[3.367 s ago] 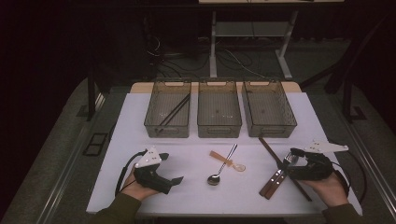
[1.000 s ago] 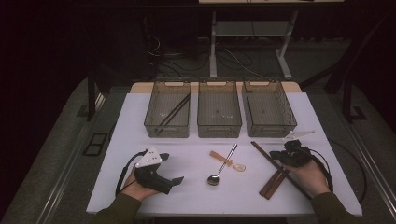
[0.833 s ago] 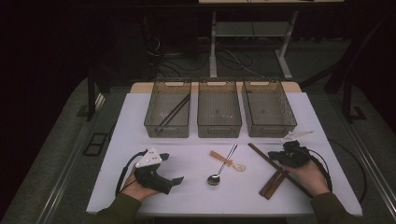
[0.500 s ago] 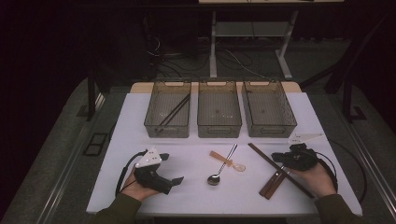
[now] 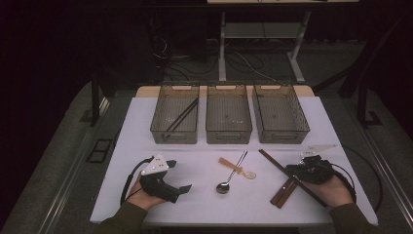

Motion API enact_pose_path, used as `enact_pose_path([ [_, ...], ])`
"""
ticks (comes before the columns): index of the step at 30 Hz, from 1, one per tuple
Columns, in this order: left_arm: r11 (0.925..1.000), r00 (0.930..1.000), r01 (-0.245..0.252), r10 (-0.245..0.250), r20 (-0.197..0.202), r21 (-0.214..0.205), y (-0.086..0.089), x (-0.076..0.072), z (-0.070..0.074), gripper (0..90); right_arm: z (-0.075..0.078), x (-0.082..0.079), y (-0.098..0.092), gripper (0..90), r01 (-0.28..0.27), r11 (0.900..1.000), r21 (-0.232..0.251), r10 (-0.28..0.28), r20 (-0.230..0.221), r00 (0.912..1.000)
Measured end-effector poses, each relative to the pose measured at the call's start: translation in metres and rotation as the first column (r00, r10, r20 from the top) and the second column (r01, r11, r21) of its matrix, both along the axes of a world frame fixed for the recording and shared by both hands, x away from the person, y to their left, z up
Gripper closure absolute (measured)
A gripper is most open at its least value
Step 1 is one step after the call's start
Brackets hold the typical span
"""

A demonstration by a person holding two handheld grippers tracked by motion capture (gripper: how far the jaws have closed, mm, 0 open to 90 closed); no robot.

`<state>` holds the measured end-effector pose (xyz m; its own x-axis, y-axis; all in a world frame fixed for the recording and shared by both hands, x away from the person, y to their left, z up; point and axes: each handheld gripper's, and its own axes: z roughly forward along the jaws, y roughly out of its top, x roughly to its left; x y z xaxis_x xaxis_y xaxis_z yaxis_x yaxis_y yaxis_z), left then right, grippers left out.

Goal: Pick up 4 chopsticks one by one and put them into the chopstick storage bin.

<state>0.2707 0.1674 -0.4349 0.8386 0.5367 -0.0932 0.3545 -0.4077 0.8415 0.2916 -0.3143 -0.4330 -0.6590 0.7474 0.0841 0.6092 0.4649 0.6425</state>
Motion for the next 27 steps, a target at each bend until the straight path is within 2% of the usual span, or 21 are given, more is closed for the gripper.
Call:
enact_pose_path([
  [7,1.0000,1.0000,-0.001,0.001,-0.001,0.000,0.0000,0.0000,-0.0001,0.0,-0.0011,0.0003,-0.0005,82.7,0.001,1.0000,0.000,-0.001,-0.015,0.9999],
  [27,1.0000,1.0000,-0.001,0.001,-0.004,0.001,-0.0009,-0.0002,-0.0004,0.0,-0.0074,0.0053,-0.0025,82.8,0.016,0.9995,-0.029,-0.017,-0.021,0.9996],
])
